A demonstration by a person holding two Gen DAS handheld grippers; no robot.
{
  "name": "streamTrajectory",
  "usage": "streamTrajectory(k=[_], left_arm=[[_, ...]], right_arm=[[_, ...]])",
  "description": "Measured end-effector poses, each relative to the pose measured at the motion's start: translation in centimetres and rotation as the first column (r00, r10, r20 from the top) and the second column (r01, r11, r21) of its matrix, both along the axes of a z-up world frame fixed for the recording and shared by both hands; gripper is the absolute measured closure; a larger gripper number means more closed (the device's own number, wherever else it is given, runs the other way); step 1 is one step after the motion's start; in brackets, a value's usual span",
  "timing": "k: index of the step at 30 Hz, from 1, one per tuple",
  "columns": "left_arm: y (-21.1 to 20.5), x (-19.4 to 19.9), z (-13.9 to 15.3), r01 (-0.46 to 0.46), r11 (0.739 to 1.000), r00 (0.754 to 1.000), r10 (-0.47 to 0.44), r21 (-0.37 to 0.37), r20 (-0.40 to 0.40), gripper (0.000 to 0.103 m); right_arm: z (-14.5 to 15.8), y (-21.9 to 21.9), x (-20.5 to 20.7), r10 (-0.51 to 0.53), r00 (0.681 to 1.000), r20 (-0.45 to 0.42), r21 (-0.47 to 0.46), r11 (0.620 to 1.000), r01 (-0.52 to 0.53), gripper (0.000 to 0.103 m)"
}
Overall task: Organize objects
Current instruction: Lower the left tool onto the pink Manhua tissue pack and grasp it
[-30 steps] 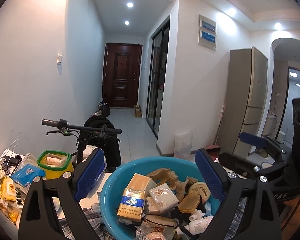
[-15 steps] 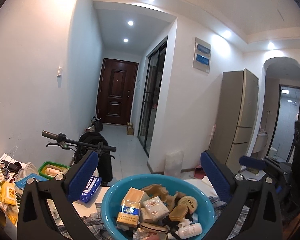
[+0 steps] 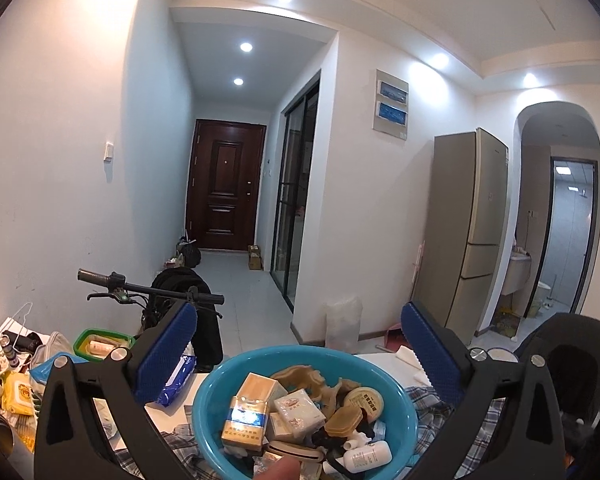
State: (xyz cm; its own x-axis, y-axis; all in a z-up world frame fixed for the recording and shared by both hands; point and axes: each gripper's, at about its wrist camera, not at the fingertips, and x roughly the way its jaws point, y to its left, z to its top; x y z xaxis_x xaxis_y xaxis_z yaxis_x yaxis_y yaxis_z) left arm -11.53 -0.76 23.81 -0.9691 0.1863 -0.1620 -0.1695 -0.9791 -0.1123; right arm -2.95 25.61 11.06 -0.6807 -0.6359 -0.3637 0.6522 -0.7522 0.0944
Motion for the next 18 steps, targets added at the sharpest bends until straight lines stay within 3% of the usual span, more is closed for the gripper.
streamTrajectory(k=[6, 9, 15, 18], left_arm=[[3.1, -0.3, -0.7, -0.007, 0.997, 1.000, 0.007, -0.072, -0.002, 0.000], [4.5, -0.6, -1.0, 0.011, 0.996, 1.000, -0.010, -0.089, 0.016, 0.000], [7.9, -0.7, -2.0, 0.053, 0.986, 0.998, -0.046, -0.156, 0.045, 0.000], [9.3, 0.8, -2.0, -0.003, 0.981, 1.000, -0.003, -0.192, -0.031, 0.000]], right_arm=[[-6.6, -0.7, -1.8, -0.059, 0.996, 0.074, 0.127, 0.991, 0.050, 0.000], [-8.2, 0.0, -3.0, -0.097, 0.985, 0.145, 0.133, 0.988, 0.078, 0.000], [-8.6, 3.1, -4.5, -0.087, 0.966, 0.245, 0.000, 0.996, 0.090, 0.000], [-8.7, 4.1, -4.7, -0.113, 0.956, 0.270, -0.044, 0.991, 0.129, 0.000]])
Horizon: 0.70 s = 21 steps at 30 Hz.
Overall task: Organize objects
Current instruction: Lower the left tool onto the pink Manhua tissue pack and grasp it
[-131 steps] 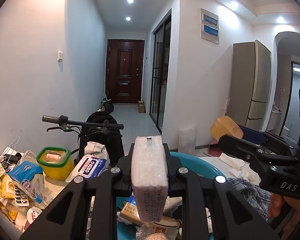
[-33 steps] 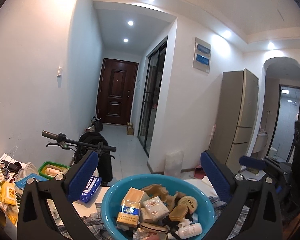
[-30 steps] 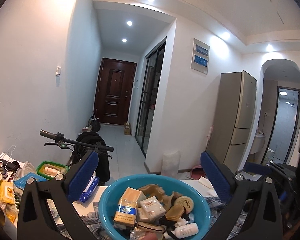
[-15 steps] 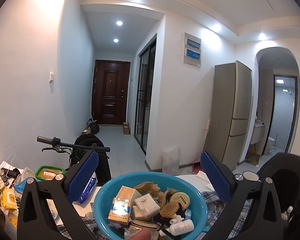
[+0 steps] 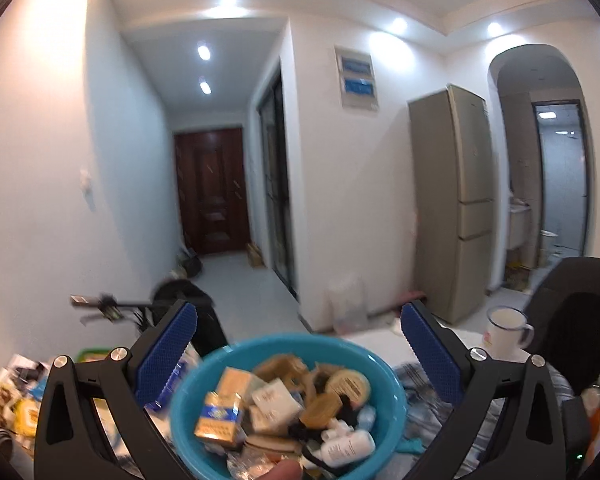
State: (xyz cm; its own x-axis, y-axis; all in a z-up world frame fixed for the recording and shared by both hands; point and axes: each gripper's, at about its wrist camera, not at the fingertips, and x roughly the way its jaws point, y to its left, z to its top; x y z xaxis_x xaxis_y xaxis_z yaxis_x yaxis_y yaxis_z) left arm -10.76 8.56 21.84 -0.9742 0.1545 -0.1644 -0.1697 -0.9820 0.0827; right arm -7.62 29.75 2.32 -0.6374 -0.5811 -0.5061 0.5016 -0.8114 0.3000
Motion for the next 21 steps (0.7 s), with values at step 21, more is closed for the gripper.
streamTrajectory(k=[21], left_arm=[[2.3, 3.3, -20.6, 0.277, 0.960, 0.757, -0.192, -0.041, 0.625, 0.000]], right_arm=[[0.7, -0.3, 1.1, -0.003, 0.999, -0.047, 0.004, 1.000, 0.003, 0.000]])
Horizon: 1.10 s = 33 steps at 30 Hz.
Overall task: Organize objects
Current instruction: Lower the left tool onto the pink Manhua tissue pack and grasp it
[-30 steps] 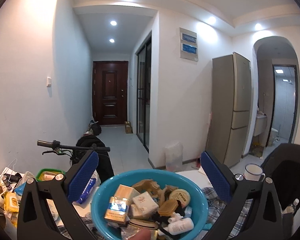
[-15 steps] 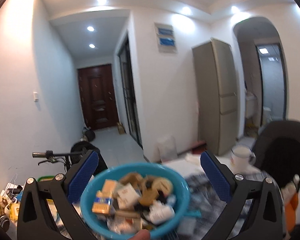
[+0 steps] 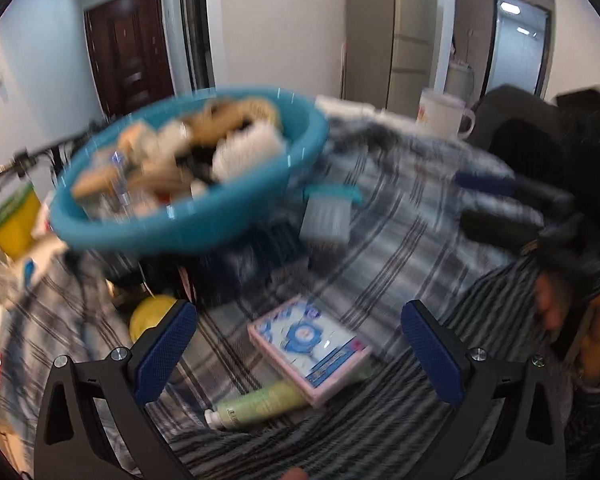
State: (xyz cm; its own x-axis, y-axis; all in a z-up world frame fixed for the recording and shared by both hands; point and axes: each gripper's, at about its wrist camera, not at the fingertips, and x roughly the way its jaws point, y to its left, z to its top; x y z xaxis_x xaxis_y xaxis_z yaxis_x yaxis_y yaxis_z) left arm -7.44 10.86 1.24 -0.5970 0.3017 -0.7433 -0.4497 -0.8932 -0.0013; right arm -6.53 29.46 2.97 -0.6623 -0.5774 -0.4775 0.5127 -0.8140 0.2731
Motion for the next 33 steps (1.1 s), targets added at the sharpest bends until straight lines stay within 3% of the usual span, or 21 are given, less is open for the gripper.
streamTrajectory(k=[6, 11, 16, 18, 21, 27, 33], left_arm=[[-0.9, -1.9, -3.3, 0.021, 0.999, 0.991, -0.026, 0.041, 0.128, 0.000], [0.4, -1.9, -3.9, 0.077, 0.997, 0.988, -0.075, -0.010, 0.132, 0.000], [1.3, -2.5, -5.7, 0.079, 0.994, 0.983, -0.065, -0.079, 0.173, 0.000], [1.3, -2.7, -5.9, 0.079, 0.994, 0.983, -0.065, -0.081, 0.171, 0.015], [1.2, -2.8, -5.9, 0.078, 0.996, 0.982, -0.067, -0.054, 0.174, 0.018], [0.8, -2.3, -4.8, 0.071, 0.997, 0.991, -0.070, -0.006, 0.118, 0.018], [-1.6, -0.5, -1.9, 0.039, 0.994, 0.999, -0.036, 0.098, -0.029, 0.018]], right_arm=[[0.0, 0.0, 0.0, 0.000, 1.000, 0.002, 0.001, 1.000, 0.000, 0.000], [-0.1, 0.0, -0.1, 0.000, 1.000, 0.003, 0.007, 1.000, 0.000, 0.000], [0.0, 0.0, 0.0, -0.001, 1.000, 0.002, 0.009, 1.000, 0.001, 0.000], [0.0, 0.0, 0.0, -0.001, 1.000, 0.001, 0.009, 1.000, 0.001, 0.000], [0.0, 0.0, 0.1, -0.002, 1.000, 0.001, 0.009, 1.000, 0.002, 0.000], [0.0, 0.0, 0.0, -0.002, 1.000, 0.008, 0.010, 1.000, 0.002, 0.000], [-0.3, -0.3, -0.4, -0.001, 1.000, 0.030, 0.020, 1.000, 0.001, 0.000]])
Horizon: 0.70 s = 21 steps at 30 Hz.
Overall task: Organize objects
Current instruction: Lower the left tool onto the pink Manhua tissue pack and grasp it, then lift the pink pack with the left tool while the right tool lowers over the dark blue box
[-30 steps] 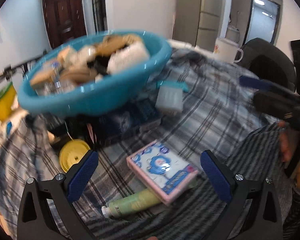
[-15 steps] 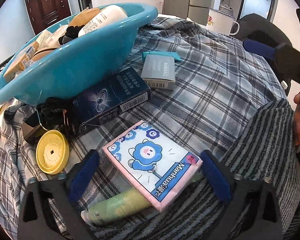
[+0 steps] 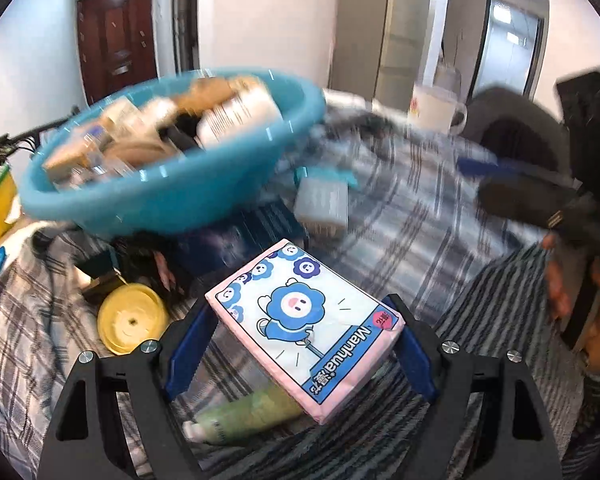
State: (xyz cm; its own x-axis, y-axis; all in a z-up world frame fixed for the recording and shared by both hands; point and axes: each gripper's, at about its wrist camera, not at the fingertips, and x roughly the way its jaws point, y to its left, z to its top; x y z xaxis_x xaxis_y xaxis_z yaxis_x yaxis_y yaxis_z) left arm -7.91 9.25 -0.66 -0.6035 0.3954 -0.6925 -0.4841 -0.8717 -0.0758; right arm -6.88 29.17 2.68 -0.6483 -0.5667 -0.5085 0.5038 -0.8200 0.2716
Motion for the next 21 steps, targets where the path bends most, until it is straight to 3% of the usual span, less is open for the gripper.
streamTrajectory(k=[3, 6, 10, 13, 17, 21], left_arm=[[-1.4, 0.9, 1.7, -0.024, 0.997, 0.996, 0.030, 0.071, -0.088, 0.018], [-3.4, 1.8, 3.6, -0.074, 0.989, 0.974, 0.100, 0.129, -0.204, 0.018], [-6.2, 2.7, 5.3, -0.178, 0.966, 0.914, 0.233, 0.187, -0.332, 0.018], [-7.8, 2.5, 5.3, -0.276, 0.940, 0.865, 0.334, 0.201, -0.374, 0.018], [-8.9, 1.4, 4.4, -0.292, 0.939, 0.892, 0.337, 0.184, -0.302, 0.018], [-7.9, 1.2, 4.1, -0.291, 0.944, 0.891, 0.326, 0.154, -0.316, 0.018]], right_arm=[[-0.1, -0.2, -0.2, 0.003, 1.000, 0.010, 0.011, 1.000, -0.003, 0.000], [-0.2, -0.5, -0.3, 0.007, 1.000, 0.014, 0.025, 1.000, -0.007, 0.000], [-0.4, -1.0, -0.2, 0.018, 1.000, 0.015, 0.045, 0.999, -0.019, 0.000], [-0.3, -1.4, 0.0, 0.031, 1.000, 0.003, 0.059, 0.998, -0.031, 0.000], [0.3, -1.9, 1.1, 0.065, 0.997, -0.052, 0.070, 0.996, -0.061, 0.000], [1.2, -2.8, 1.9, 0.136, 0.986, -0.098, 0.085, 0.988, -0.127, 0.000]])
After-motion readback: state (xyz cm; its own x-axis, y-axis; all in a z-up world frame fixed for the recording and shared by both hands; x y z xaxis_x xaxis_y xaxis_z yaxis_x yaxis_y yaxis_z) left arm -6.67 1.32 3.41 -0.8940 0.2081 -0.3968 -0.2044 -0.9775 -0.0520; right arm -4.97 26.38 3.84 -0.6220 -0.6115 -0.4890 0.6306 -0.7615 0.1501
